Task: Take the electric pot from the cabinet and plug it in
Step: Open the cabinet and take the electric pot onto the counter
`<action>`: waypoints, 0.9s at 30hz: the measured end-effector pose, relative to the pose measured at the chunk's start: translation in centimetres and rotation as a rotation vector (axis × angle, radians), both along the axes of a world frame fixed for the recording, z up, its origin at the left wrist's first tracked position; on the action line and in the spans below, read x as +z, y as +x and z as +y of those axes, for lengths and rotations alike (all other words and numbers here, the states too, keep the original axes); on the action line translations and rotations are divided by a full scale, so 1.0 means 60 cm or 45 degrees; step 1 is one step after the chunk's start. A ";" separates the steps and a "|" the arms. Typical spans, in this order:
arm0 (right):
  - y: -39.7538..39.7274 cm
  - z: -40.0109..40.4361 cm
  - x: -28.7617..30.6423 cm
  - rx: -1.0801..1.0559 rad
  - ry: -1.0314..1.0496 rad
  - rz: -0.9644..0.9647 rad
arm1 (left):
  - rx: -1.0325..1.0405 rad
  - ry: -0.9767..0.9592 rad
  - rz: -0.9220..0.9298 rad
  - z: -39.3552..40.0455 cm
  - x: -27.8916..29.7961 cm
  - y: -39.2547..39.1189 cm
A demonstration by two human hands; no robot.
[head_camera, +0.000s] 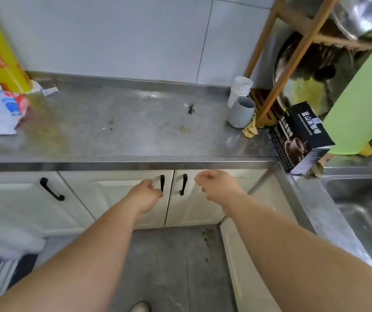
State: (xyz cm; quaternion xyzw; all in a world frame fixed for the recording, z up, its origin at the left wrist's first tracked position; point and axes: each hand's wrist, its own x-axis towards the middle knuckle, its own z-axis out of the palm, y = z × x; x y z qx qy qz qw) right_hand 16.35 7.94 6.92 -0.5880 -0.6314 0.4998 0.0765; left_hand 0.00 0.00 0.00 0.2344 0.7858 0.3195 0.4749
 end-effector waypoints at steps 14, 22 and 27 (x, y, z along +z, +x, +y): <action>-0.054 0.040 -0.085 -0.060 -0.157 -0.019 | 0.068 -0.025 -0.253 0.090 -0.076 -0.024; -0.085 -0.008 -0.093 0.314 -0.089 -0.157 | 0.025 -0.210 -0.262 0.005 -0.067 -0.010; -0.092 -0.072 -0.102 0.679 -0.098 -0.295 | 0.145 -0.320 -0.192 -0.071 -0.057 0.003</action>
